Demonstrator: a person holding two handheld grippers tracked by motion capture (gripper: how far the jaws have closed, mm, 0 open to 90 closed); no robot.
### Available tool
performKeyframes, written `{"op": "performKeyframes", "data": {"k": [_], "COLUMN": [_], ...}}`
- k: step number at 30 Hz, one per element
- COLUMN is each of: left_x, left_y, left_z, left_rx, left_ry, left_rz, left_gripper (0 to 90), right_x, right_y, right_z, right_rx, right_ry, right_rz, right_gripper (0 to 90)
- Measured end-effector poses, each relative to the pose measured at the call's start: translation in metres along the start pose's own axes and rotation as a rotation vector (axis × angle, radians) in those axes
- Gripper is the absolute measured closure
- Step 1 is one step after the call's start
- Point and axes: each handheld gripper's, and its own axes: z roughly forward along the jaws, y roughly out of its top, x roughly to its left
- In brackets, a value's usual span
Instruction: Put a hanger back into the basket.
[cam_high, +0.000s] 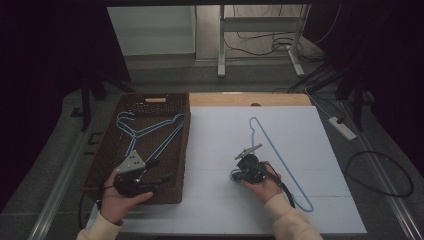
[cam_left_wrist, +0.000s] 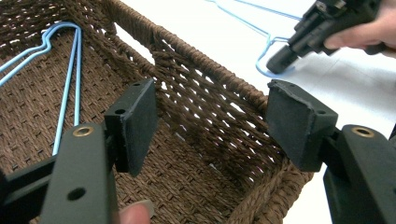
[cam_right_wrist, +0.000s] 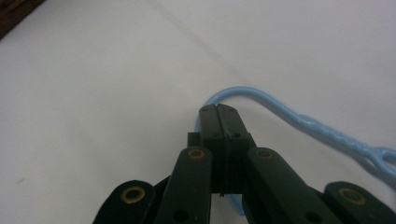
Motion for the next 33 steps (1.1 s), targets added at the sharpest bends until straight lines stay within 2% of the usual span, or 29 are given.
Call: {"op": "performKeyframes", "data": {"k": [2, 4, 8, 14, 18, 23, 27, 30, 33], "left_x": [0.0, 0.0, 0.0, -0.001, -0.001, -0.001, 0.0, -0.001, -0.002], "left_y": [0.0, 0.0, 0.0, 0.001, 0.001, 0.001, 0.001, 0.001, 0.002], "left_z": [0.0, 0.0, -0.001, -0.001, 0.0, -0.001, 0.0, 0.001, 0.001], "left_rx": [-0.001, -0.001, -0.003, -0.003, -0.004, -0.003, -0.004, 0.0, -0.001], "left_ry": [0.0, 0.0, 0.001, -0.001, -0.001, -0.001, 0.0, -0.001, -0.004], "left_rz": [0.0, 0.0, -0.002, 0.0, -0.002, 0.002, -0.001, 0.001, 0.005], "left_gripper": [34.4, 34.4, 34.4, 34.4, 34.4, 34.4, 34.4, 34.4, 34.4], "right_x": [0.014, 0.018, 0.037, 0.05, 0.051, 0.03, 0.007, -0.004, -0.01], "right_y": [-0.007, -0.01, -0.024, -0.04, -0.049, -0.061, -0.083, -0.096, -0.103], "right_z": [-0.002, -0.003, -0.01, -0.018, -0.023, -0.039, -0.063, -0.074, -0.078], "right_rx": [0.02, 0.025, 0.051, 0.063, 0.059, 0.023, 0.004, 0.005, 0.009], "right_ry": [0.038, 0.048, 0.105, 0.139, 0.144, 0.066, -0.057, -0.103, -0.146], "right_rz": [-0.043, -0.058, -0.12, -0.166, -0.171, -0.114, -0.04, -0.009, -0.005], "right_gripper": [90.0, 90.0, 90.0, 90.0, 90.0, 90.0, 90.0, 90.0, 90.0]}}
